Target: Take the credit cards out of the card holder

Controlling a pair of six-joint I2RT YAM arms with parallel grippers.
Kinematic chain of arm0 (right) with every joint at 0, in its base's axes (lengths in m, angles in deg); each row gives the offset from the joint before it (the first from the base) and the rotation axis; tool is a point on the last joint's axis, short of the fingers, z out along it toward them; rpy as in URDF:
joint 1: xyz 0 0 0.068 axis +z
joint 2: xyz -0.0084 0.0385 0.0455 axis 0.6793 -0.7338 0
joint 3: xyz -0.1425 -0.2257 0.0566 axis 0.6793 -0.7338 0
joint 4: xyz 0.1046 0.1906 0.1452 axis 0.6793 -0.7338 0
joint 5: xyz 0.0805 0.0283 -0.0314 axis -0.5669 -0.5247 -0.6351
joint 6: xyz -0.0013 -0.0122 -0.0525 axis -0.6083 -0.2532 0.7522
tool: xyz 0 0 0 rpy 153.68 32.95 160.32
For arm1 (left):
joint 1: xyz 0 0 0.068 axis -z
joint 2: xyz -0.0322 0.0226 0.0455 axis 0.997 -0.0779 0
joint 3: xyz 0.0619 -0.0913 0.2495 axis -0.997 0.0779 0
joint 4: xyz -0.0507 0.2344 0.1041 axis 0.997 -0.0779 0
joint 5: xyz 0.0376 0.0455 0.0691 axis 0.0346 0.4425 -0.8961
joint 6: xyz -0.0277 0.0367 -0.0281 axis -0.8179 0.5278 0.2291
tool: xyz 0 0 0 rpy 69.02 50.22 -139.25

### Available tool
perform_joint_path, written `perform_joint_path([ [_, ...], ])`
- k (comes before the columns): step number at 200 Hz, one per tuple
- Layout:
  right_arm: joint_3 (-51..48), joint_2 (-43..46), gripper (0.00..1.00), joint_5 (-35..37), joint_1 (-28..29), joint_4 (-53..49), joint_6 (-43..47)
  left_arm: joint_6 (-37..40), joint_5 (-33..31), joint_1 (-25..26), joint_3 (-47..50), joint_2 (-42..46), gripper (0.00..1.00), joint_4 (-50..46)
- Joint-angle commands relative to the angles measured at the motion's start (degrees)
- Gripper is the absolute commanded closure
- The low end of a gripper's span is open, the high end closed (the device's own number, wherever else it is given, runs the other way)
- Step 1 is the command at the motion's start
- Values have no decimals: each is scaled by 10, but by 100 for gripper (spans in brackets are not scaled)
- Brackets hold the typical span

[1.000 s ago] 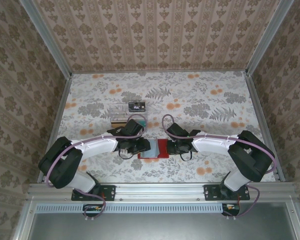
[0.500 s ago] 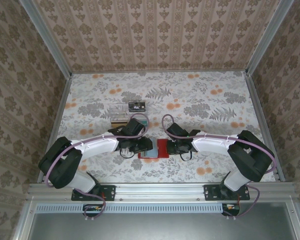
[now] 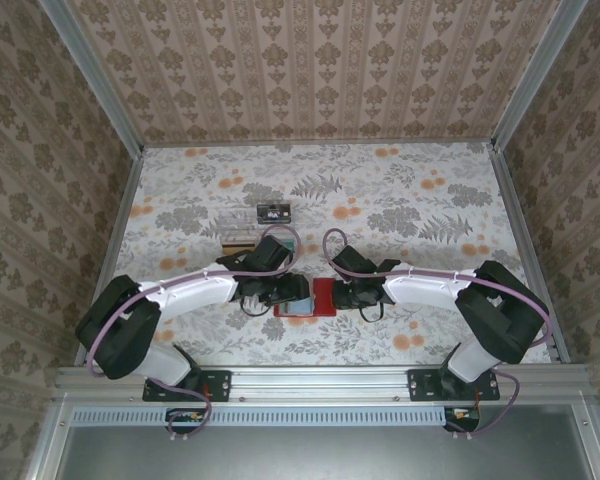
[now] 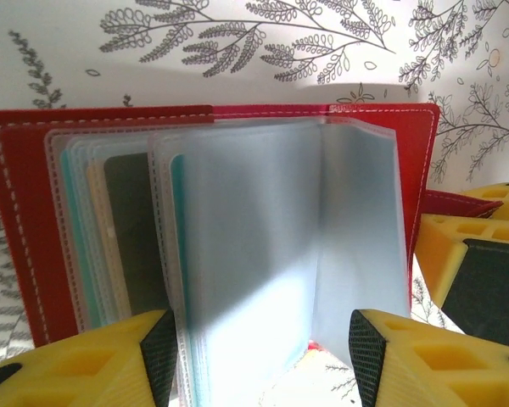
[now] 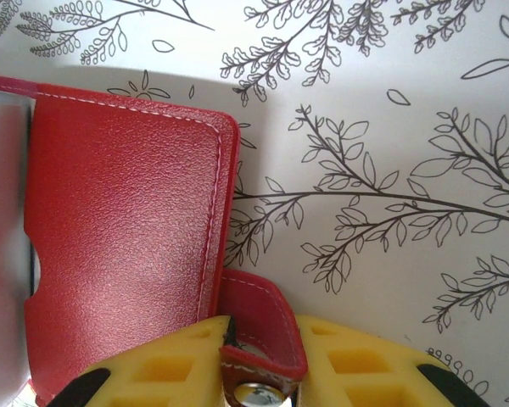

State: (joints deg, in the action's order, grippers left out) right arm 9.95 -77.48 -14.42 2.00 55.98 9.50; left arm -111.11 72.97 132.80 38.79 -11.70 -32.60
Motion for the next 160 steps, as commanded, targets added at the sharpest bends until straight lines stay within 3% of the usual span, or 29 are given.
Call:
perform_joint_path([
  [1, 4, -20, 74, -8, 9, 15, -3, 10, -29, 4, -17, 18, 41, -34],
  [45, 4, -20, 74, -8, 8, 14, -3, 11, -23, 5, -22, 2, 43, -31],
  [82, 3, -18, 74, -7, 9, 13, -4, 4, -61, 5, -27, 7, 43, -64],
  [160, 6, -22, 74, -7, 10, 13, -3, 7, -23, 5, -22, -21, 45, -25],
])
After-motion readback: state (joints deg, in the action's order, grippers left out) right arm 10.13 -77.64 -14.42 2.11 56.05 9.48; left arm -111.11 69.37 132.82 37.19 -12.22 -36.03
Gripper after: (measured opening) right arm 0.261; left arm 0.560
